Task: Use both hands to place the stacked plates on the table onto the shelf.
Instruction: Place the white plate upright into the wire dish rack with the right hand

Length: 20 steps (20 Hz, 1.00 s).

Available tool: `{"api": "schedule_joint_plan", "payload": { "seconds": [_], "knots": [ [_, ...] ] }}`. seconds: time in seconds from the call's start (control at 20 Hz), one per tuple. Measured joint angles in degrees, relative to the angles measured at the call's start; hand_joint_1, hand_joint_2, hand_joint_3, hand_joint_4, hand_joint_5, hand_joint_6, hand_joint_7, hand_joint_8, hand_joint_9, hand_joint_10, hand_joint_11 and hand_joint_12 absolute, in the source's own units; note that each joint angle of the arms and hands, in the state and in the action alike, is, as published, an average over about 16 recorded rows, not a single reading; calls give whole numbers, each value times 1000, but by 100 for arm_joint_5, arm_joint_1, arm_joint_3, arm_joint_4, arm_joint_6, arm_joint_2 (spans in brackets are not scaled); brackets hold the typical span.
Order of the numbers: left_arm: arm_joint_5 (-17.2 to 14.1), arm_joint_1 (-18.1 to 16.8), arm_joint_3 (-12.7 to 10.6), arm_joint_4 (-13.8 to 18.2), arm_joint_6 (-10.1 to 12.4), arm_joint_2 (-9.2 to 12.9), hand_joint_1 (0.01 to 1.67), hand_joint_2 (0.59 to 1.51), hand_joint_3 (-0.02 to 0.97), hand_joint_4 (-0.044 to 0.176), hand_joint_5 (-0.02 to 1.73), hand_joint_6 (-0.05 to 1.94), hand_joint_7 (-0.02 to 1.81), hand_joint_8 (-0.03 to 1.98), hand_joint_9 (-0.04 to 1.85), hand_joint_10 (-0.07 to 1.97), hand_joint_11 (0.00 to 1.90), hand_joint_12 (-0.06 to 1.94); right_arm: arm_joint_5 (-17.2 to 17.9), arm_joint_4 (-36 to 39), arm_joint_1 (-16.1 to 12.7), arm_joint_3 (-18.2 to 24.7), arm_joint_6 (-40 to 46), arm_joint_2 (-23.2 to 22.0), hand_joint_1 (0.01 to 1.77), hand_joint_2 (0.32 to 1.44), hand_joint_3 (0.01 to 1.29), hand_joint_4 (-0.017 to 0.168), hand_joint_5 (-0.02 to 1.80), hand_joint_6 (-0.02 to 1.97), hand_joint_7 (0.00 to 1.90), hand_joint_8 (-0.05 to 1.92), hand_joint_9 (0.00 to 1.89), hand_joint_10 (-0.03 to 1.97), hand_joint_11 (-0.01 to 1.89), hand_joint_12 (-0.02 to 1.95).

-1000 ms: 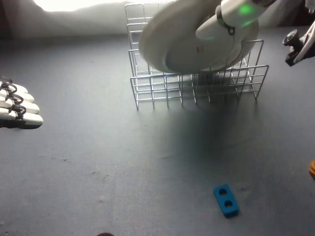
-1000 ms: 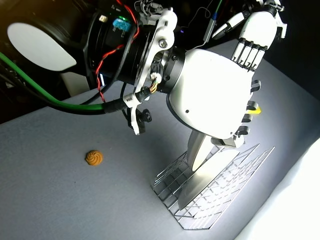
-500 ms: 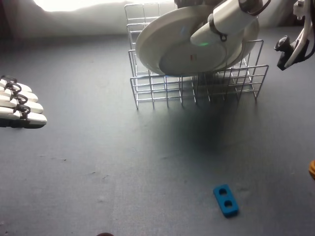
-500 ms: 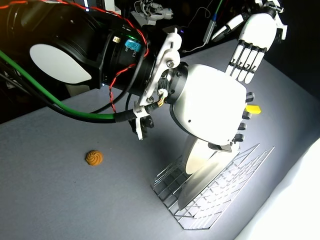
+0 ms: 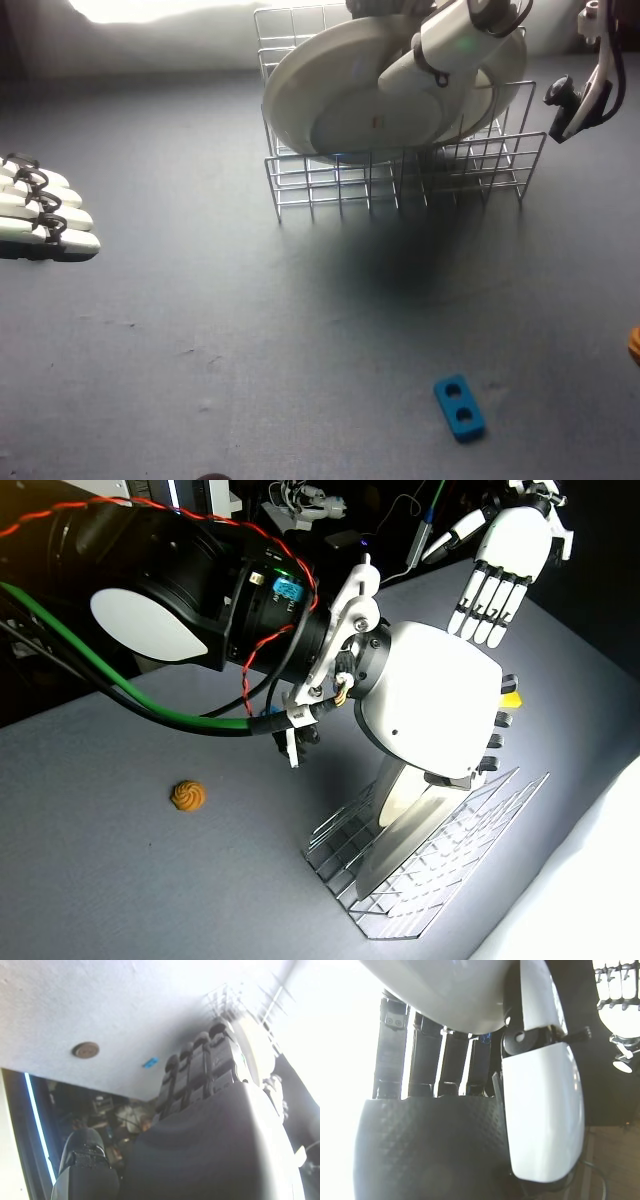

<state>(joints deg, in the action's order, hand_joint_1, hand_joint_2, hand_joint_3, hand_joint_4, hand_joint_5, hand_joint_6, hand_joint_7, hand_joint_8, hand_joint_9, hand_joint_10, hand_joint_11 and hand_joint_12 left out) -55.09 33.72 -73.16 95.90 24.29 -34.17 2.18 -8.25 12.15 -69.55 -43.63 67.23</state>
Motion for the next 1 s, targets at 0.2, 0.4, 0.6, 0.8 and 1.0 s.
{"api": "schedule_joint_plan", "payload": {
  "seconds": [0.2,0.4,0.6,0.8,1.0],
  "knots": [
    [4,-5,13,10,0,0,13,1030,20,7,20,1,12,-3,18,-64,20,15,91,-9,92,-75,-16,67,1263,972,14,-9,1030,699,1231,483,1119,761,806,1053],
    [7,-8,21,23,0,0,14,1030,20,7,20,1,12,-3,18,-64,21,15,208,-18,226,-127,-32,112,1271,971,14,-14,1039,676,1239,454,1069,987,793,1089],
    [9,-19,29,37,0,0,14,1030,20,7,20,1,11,-3,18,-64,21,15,326,-24,364,-160,-40,150,1276,971,14,-14,1048,655,1255,428,1072,972,787,1103],
    [11,-30,35,49,0,0,13,1030,20,7,20,1,11,-3,19,-64,21,15,432,-28,491,-183,-42,174,1277,971,14,-13,1049,669,1254,450,1084,868,787,1091],
    [13,-40,39,56,0,0,13,1030,20,7,20,1,11,-3,19,-64,21,15,515,-25,592,-195,-52,187,1267,983,14,-9,1027,746,1204,452,1096,646,762,1093]
  ]
}}
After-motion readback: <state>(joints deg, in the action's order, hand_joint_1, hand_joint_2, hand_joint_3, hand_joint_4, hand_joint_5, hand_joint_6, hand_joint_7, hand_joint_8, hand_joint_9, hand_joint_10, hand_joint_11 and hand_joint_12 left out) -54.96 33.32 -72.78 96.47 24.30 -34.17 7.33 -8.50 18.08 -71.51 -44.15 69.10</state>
